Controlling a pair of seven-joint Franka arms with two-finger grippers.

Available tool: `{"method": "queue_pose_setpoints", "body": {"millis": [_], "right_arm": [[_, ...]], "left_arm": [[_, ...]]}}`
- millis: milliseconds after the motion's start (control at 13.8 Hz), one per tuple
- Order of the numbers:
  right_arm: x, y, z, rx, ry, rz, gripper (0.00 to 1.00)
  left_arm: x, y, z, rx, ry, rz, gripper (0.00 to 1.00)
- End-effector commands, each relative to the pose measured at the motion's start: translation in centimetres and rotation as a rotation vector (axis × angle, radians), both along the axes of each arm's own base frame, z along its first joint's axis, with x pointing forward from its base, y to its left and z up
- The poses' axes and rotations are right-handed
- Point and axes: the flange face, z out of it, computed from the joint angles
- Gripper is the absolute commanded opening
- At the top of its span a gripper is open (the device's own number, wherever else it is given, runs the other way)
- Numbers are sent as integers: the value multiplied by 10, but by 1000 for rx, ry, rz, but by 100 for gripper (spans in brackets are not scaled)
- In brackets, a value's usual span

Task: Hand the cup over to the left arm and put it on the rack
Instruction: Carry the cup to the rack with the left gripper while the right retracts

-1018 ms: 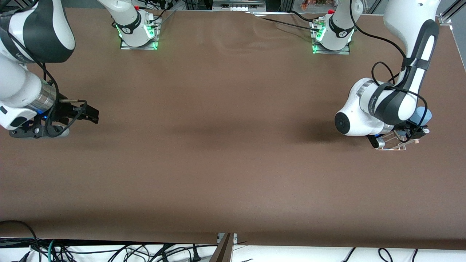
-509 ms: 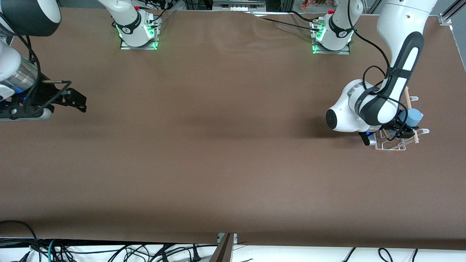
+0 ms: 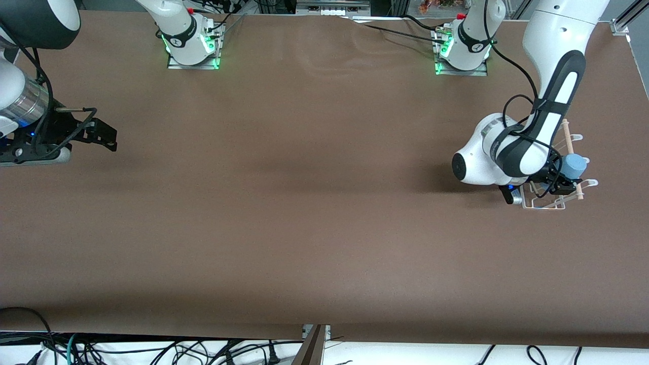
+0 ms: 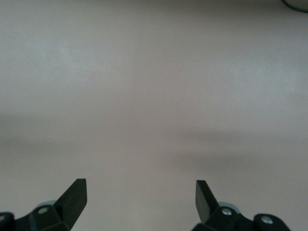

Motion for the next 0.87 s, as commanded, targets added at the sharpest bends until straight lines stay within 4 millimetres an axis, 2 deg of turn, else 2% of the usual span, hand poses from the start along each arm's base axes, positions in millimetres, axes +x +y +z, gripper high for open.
{"method": "queue_pose_setpoints", "body": {"millis": [0,73,218,364,436,655,800], "right_arm": [[-3,-7,3,-11,8,14,100],[-2,-15,2,-7,10,0,100],[-2,-17,4,-3,6,-5,100],[-2,-16,5,-1,4,-6,100],[-2,-16,5,-1,4,-6,100],[-2,-16,5,-1,4,-7,100],[-2,-16,5,-1,4,-7,100]], "left_arm": [[0,8,-6,12,-23,-23,0],[1,10,-9,0,-24,-31,0],[1,16,-16,-2,-18,-40,2],[3,14,-20,-7,-20,-56,97],[4,13,-19,-17,-25,-62,100],[17,32,-4,-44,-71,-20,100],[25,27,14,-68,-111,-4,100]]}}
